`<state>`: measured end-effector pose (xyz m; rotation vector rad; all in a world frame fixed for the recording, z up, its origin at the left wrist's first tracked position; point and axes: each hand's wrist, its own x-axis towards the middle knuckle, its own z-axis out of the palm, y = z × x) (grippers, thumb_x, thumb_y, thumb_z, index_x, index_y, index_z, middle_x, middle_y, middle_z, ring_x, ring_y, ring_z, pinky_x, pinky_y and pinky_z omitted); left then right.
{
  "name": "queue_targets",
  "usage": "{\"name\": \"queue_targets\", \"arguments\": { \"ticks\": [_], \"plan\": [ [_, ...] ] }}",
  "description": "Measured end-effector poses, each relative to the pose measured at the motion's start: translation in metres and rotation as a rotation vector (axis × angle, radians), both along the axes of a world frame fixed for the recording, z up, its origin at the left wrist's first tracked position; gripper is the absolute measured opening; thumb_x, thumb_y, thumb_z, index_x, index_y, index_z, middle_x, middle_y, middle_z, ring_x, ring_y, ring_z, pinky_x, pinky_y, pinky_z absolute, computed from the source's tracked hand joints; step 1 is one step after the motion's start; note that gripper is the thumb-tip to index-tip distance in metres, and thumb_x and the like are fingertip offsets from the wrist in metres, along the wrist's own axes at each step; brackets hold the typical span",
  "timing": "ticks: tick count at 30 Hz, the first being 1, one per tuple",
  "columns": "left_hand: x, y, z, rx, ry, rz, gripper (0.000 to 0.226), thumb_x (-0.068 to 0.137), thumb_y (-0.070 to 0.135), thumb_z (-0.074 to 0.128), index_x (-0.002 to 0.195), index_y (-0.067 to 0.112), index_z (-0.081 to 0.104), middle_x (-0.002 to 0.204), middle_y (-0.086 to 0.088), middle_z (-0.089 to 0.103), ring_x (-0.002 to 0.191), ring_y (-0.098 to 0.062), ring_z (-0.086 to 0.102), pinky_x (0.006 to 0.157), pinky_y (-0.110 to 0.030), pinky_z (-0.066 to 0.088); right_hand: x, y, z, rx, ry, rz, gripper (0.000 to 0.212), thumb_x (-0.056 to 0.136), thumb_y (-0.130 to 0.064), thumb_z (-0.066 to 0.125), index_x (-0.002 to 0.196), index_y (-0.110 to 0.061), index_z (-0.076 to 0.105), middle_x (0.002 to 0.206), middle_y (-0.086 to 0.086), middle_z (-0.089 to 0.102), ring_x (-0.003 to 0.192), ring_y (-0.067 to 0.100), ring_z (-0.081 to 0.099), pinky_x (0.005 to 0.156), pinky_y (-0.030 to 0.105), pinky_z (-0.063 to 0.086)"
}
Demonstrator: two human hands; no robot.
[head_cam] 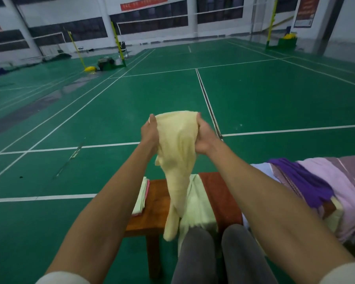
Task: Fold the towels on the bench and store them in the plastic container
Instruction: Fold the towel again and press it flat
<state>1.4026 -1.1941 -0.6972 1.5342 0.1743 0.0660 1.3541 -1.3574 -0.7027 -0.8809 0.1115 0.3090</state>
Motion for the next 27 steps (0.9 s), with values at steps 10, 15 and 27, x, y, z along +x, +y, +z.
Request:
{"name": "queue_targets", "arguments": {
  "ticks": [10,15,27],
  "plan": [
    [-0.006,0.026,-0.018,-0.054,0.097,-0.365,0.047,0.094,0.037,0.072,0.127,0.004,0.066,0.117,-0.015,0.074,0.106,-0.03,0.072,0.085,-0.043,0.06,0.013,-0.017,0.033,-0.137,-0.047,-0.108,0.054,0.101,-0.041,0.058,0.135,0.0,0.058,0.13,0.021,0.066,0.113,0.035,0.067,0.096,0.051,0.056],
    [0.013,0.036,-0.011,-0.019,0.004,-0.044,0.031,0.095,0.033,0.071,0.109,0.006,0.066,0.103,-0.013,0.075,0.09,-0.027,0.073,0.078,-0.042,0.061,-0.009,-0.024,0.001,-0.431,-0.023,0.063,0.033,0.095,-0.022,0.069,0.121,-0.003,0.063,0.098,0.008,0.067,0.08,0.02,0.067,0.065,0.033,0.061],
    [0.019,0.052,-0.006,-0.028,-0.055,-0.016,0.032,0.094,0.03,0.072,0.118,0.009,0.067,0.108,-0.007,0.075,0.095,-0.023,0.073,0.076,-0.038,0.062,-0.003,-0.035,0.015,-0.046,-0.107,-0.169,0.022,0.103,-0.024,0.055,0.11,-0.005,0.063,0.1,0.018,0.071,0.088,0.03,0.07,0.081,0.04,0.06]
  ]
}}
